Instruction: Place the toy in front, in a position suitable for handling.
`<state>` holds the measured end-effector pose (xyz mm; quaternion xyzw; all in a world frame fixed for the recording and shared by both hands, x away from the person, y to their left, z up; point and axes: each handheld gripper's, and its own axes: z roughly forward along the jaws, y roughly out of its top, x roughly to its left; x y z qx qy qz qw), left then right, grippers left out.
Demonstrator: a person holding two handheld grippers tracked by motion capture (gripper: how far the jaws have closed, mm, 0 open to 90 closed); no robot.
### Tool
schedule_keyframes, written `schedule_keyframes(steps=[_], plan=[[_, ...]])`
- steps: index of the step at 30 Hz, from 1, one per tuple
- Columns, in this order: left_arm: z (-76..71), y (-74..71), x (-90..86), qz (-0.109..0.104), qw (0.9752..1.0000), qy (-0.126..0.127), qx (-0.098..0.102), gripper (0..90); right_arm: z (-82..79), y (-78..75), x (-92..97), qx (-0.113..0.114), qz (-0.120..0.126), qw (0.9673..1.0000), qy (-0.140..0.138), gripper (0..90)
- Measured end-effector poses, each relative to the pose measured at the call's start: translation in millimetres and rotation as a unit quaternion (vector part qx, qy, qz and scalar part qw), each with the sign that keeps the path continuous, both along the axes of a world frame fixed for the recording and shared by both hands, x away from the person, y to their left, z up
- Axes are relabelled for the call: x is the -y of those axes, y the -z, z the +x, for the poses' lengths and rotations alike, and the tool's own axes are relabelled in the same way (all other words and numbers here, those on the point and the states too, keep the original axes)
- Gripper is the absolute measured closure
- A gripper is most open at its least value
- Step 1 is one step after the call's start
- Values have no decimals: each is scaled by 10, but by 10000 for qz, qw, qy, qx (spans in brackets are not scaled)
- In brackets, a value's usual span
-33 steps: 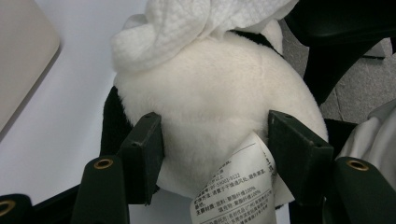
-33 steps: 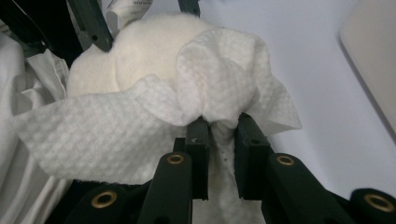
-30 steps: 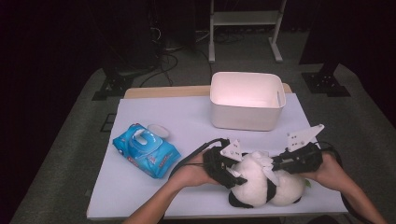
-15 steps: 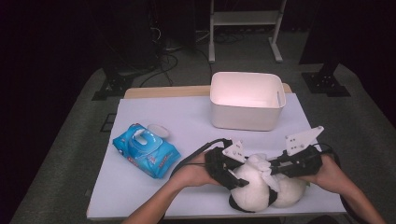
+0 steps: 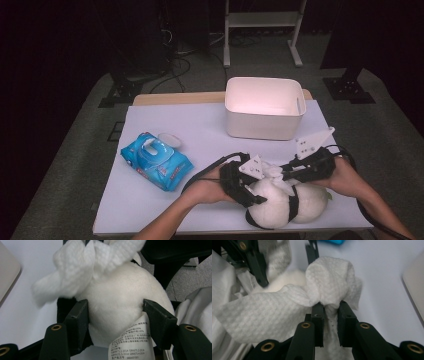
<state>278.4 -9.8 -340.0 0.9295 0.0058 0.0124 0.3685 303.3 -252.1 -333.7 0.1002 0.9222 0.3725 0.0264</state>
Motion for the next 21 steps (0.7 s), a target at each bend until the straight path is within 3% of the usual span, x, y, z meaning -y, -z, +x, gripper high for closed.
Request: schedule_keyframes(steps=[3, 8, 14, 18, 21], plan=[[16, 0, -4, -18, 10000, -25, -14, 385, -11, 80, 200, -65, -212, 9994, 250, 769], [80, 0, 21, -85, 9998, -79, -173, 387, -79, 143, 434, -216, 71, 9987, 448, 770], [138, -19, 50, 66, 9998, -197, -76, 375, -177, 210, 413, -290, 286, 9984, 393, 771], [210, -1, 6, 67, 9992, -278, -285, 361, -246, 244, 328, -283, 316, 9986, 303, 772], [191, -56, -12, 20, 9992, -229, -325, 356, -274, 244, 283, -179, 240, 9992, 265, 774]])
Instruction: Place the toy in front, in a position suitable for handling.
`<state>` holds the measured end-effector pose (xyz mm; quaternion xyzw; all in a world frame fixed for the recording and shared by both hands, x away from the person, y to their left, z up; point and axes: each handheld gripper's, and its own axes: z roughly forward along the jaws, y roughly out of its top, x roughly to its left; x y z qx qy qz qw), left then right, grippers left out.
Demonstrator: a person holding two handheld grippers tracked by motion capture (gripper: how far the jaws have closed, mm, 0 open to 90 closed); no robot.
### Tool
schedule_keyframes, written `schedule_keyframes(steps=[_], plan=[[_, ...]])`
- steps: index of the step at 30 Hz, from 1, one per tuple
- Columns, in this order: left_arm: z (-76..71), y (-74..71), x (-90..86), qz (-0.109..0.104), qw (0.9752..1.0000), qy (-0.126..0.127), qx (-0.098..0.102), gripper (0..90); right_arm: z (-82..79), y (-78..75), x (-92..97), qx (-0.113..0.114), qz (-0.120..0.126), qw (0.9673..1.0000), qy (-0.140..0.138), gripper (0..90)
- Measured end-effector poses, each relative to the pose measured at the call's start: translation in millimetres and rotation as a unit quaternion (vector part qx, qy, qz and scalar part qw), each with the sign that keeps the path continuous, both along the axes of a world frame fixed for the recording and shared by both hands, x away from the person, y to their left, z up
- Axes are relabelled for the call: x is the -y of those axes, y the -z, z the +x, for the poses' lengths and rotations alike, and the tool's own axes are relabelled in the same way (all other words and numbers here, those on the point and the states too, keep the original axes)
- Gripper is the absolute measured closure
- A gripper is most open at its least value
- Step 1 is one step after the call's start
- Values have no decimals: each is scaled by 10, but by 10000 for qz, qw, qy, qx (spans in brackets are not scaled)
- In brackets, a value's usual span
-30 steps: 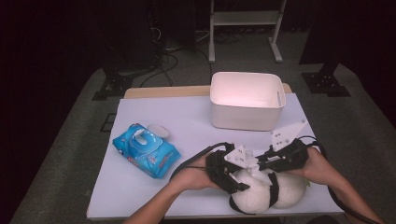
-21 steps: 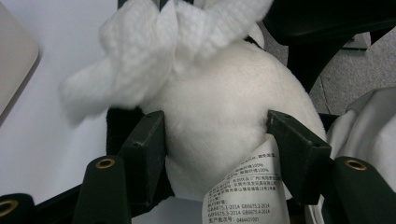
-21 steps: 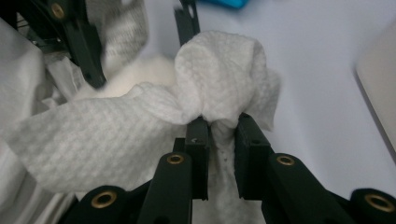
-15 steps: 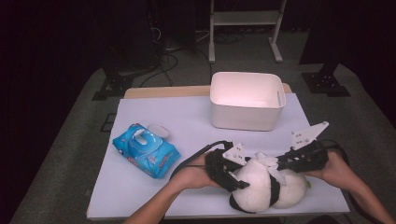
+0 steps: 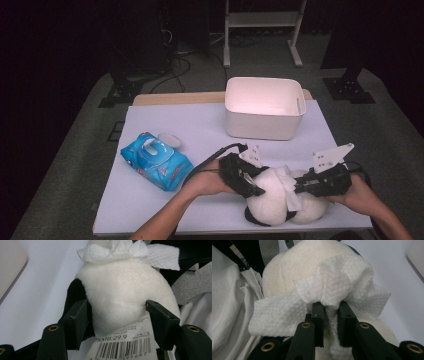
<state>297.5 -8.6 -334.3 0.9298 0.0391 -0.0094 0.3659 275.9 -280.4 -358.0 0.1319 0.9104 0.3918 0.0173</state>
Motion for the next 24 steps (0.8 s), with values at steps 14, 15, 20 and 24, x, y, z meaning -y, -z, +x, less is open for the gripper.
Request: schedule_keyframes(steps=[14, 15, 20, 24], plan=[[-39, -32, 191, 257, 9996, 133, 7, 355, -78, -49, -48, 184, 22, 9995, -261, 775], [-51, -32, 192, 258, 9996, 144, 6, 356, -64, -72, -18, 232, 12, 9995, -217, 774], [-78, -30, 184, 240, 9995, 183, 31, 358, 13, -151, 163, 293, 4, 9995, 86, 773], [-42, -35, 165, 130, 9998, 150, -90, 350, 24, -48, 146, 108, -25, 9999, 96, 774]])
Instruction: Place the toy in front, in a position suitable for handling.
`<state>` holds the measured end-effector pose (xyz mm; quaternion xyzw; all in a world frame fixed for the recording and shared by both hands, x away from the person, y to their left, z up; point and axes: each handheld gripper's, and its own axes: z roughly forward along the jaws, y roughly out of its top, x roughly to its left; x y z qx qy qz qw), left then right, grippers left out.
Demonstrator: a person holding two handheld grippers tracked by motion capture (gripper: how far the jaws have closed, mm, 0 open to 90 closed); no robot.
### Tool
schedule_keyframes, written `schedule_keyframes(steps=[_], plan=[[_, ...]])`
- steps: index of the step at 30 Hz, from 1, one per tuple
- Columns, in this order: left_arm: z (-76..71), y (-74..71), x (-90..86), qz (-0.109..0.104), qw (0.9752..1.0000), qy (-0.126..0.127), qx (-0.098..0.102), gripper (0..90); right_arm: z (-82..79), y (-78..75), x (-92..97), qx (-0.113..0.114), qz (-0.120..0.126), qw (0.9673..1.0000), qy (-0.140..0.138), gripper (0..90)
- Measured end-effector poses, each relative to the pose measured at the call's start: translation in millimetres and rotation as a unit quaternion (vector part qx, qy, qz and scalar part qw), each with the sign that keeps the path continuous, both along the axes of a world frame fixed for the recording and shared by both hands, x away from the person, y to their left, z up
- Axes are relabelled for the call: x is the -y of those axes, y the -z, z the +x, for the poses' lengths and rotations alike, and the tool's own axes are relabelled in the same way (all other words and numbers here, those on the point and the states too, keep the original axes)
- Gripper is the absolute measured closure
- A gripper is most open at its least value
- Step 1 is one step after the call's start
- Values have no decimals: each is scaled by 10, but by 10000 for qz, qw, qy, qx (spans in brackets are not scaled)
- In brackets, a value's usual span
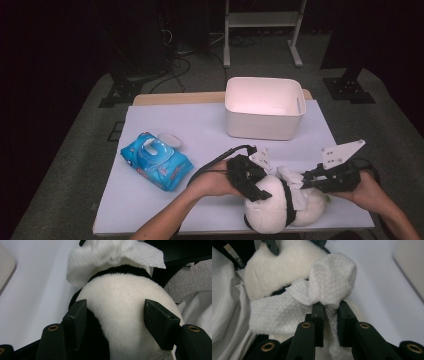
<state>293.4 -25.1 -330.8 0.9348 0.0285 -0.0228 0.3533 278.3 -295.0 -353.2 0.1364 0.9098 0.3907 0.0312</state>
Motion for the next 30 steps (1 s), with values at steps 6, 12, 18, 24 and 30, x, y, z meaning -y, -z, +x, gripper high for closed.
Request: schedule_keyframes(steps=[6, 12, 18, 24, 30], plan=[[111, -37, -24, 13, 9995, -191, -251, 248, -51, 68, -97, -17, -88, 9999, -51, 776], [221, 125, 55, 140, 9970, -169, -749, 170, -96, 85, -122, -29, -82, 9999, -81, 779], [276, 246, 100, 172, 9914, 244, -1272, 352, -94, 106, -152, -121, -25, 9996, -264, 778], [332, 10, 50, -11, 9971, 376, -669, 489, 41, -10, -96, -21, 170, 9997, -152, 777], [408, -261, -26, 195, 9985, 427, 281, 488, 241, -153, -153, 173, 285, 9994, -82, 776]])
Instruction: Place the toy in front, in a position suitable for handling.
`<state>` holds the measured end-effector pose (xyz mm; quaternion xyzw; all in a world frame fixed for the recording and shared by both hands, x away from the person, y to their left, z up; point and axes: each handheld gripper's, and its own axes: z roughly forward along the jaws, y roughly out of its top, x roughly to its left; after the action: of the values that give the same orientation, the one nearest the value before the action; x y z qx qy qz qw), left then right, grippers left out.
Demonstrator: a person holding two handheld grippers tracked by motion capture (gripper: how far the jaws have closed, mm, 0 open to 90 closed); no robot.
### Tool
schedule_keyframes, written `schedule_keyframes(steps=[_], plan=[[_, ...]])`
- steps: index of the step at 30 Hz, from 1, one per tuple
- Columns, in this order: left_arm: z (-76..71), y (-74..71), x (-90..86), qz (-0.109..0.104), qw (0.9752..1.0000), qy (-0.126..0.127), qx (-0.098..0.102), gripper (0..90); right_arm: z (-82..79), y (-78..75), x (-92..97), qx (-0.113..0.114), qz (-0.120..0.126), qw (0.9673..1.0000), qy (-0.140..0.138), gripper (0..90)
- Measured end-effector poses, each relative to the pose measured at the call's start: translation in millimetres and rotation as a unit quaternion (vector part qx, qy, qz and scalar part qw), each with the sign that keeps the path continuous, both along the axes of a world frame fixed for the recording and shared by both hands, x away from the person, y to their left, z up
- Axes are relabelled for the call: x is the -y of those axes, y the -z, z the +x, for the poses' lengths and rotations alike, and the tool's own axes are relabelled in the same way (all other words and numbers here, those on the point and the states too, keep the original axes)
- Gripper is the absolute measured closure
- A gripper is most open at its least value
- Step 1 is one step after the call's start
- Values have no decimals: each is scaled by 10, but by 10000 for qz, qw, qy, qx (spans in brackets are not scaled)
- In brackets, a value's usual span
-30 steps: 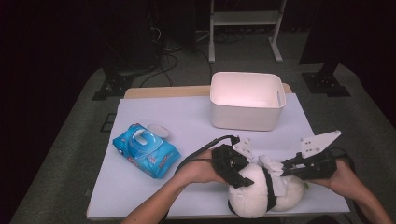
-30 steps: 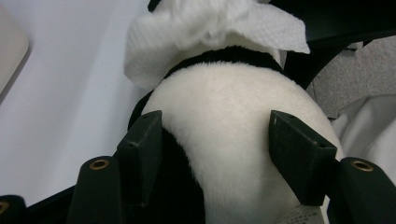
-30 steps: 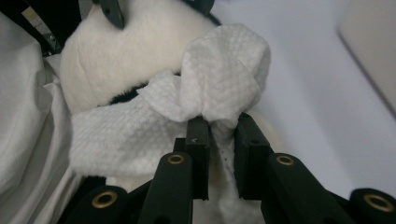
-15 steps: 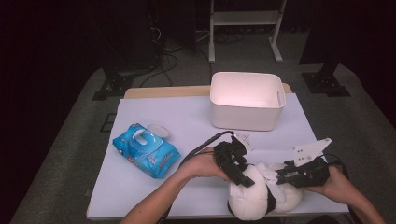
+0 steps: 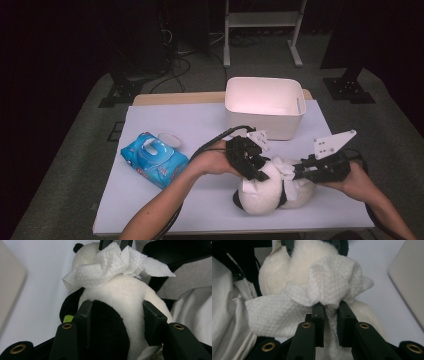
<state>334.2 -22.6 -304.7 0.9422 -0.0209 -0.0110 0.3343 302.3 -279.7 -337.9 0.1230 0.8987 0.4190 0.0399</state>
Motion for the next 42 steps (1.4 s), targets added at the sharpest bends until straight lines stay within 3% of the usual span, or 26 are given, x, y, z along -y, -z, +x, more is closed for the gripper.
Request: schedule_keyframes(steps=[5, 9, 18, 24, 27, 29, 31, 38, 42], plan=[[72, 58, -96, 49, 9998, 177, 111, 487, 234, -36, -81, 100, -23, 9999, 110, 776], [79, 104, -179, -17, 9997, 203, 124, 481, 333, 19, -146, -44, -14, 10000, 33, 776], [29, 120, -200, -80, 9991, 332, 239, 466, 94, 85, -235, -271, -329, 9990, -94, 782], [16, 82, -160, 15, 9988, 354, 328, 464, 17, 119, -231, -256, -287, 9993, -40, 784], [6, 81, -167, 10, 9996, 222, 150, 415, 16, 127, -228, -253, -258, 9993, -16, 784], [-3, 73, -196, -65, 10000, 0, 8, 349, 16, 132, -231, -218, -240, 9995, -16, 783], [-27, 54, -231, -131, 9998, -154, 16, 323, 17, 136, -237, -193, -242, 9995, -28, 783], [-32, -7, -390, -264, 9968, -735, -182, 272, -15, 137, -283, -259, -300, 9991, -131, 783], [-75, 121, -438, -31, 9960, -836, -328, 257, -29, 136, -297, -231, -328, 9991, -151, 782]])
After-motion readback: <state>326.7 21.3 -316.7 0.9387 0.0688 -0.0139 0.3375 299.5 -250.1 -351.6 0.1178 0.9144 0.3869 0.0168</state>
